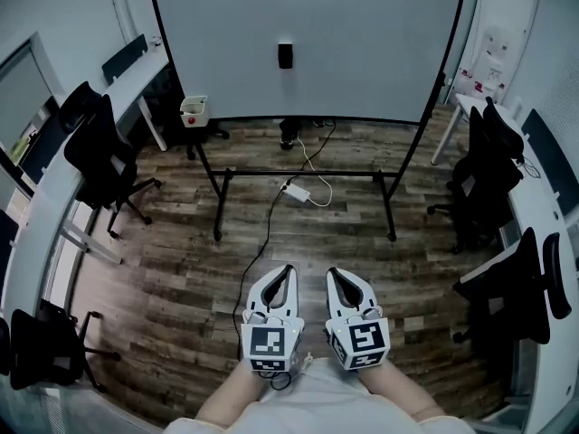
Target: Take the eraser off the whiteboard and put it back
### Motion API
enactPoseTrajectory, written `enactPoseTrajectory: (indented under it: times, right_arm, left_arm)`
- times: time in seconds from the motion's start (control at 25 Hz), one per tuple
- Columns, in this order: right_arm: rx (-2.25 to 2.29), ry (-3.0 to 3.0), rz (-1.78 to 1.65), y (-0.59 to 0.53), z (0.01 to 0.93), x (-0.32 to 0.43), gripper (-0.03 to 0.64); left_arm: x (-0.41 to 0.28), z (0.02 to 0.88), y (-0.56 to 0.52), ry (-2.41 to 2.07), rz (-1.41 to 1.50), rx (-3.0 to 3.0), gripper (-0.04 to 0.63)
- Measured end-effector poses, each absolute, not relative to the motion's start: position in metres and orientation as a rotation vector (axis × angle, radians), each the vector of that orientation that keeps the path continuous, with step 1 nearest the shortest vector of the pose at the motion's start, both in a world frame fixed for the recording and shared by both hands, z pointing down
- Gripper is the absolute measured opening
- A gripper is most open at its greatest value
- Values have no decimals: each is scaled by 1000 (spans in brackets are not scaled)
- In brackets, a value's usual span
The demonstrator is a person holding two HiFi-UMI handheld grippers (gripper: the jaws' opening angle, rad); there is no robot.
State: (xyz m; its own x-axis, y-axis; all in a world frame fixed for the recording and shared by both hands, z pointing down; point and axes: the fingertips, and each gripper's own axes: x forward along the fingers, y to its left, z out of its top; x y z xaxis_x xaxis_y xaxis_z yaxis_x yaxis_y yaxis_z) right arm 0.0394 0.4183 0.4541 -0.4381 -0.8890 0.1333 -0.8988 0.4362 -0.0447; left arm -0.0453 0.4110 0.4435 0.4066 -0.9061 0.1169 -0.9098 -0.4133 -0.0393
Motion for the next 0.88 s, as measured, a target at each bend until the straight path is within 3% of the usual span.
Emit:
enactPoseTrajectory:
  times: [0.64,0.88]
  right_arm:
    - [1553,-2566,264,406,483,-16,28]
    - [1602,-2560,251,355,487,6,28]
  left_arm:
    - [-97,467,393,-1654,179,2555,17]
    - [-92,478,349,-1678,162,2511,17]
